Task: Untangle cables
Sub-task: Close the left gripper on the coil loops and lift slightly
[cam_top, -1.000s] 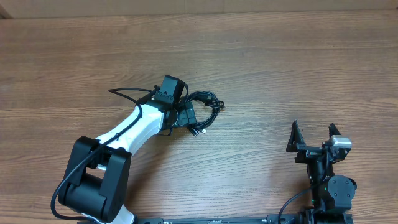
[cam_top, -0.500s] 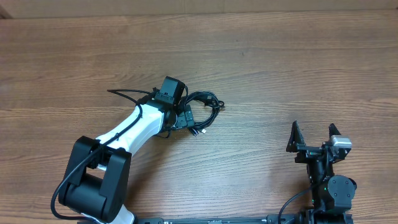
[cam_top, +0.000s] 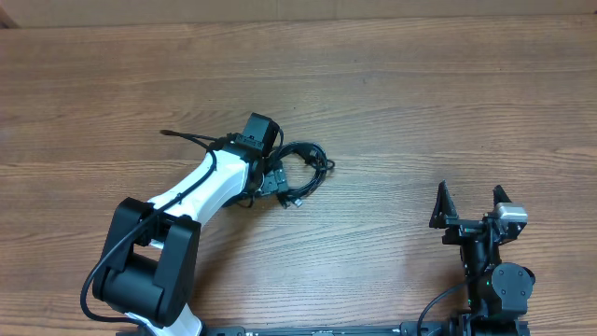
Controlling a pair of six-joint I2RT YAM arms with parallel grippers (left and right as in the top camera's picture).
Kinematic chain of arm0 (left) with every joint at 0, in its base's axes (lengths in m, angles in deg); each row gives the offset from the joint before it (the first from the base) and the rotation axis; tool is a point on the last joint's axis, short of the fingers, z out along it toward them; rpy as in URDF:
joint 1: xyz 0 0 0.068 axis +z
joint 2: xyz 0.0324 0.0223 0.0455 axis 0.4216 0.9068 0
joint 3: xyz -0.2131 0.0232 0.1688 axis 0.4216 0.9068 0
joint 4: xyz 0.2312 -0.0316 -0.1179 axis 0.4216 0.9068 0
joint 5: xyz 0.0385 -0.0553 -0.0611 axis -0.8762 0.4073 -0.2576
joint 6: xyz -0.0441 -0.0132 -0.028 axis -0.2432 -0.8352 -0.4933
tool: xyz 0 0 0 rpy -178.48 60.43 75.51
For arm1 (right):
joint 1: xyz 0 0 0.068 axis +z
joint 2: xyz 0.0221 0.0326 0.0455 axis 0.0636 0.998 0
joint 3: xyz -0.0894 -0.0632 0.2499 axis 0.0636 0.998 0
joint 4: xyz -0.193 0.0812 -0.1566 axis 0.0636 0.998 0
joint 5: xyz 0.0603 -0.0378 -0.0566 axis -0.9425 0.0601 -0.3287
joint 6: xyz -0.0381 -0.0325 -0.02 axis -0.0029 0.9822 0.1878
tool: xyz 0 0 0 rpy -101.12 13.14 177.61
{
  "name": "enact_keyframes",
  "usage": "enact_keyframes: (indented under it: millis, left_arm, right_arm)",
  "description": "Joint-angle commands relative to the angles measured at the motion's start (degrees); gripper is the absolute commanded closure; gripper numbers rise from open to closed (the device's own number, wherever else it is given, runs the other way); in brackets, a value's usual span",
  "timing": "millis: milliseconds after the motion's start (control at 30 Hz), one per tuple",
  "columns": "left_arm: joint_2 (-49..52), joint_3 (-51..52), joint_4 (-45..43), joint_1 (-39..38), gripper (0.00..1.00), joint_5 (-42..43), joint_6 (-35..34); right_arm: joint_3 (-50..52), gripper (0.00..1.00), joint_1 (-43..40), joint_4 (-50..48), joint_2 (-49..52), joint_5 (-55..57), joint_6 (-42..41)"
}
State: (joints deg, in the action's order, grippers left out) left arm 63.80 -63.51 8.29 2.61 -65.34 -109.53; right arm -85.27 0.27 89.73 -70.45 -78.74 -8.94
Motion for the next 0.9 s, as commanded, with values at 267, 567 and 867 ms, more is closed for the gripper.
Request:
enact_keyframes:
  millis: [267,567,867]
  left_arm:
    - [2.4,1.7,9.8,-0.2,0.01,-12.5,-3.0]
    - [-1.5,-3.1,11.0,-0.2,0.01,-11.8,-2.5]
    - [-3.9,-6.2,8.3,-0.2,0.00,-5.6,-1.0]
  right_arm:
    - [0.6,0.00,-0.2,-0.3,-0.6,-0.3,0.2]
    - [0.6,0.00,-0.2,-0.3,-0.6,-0.3,0.2]
    - [0.6,0.00,-0.2,-0.3,-0.6,-0.3,0.2]
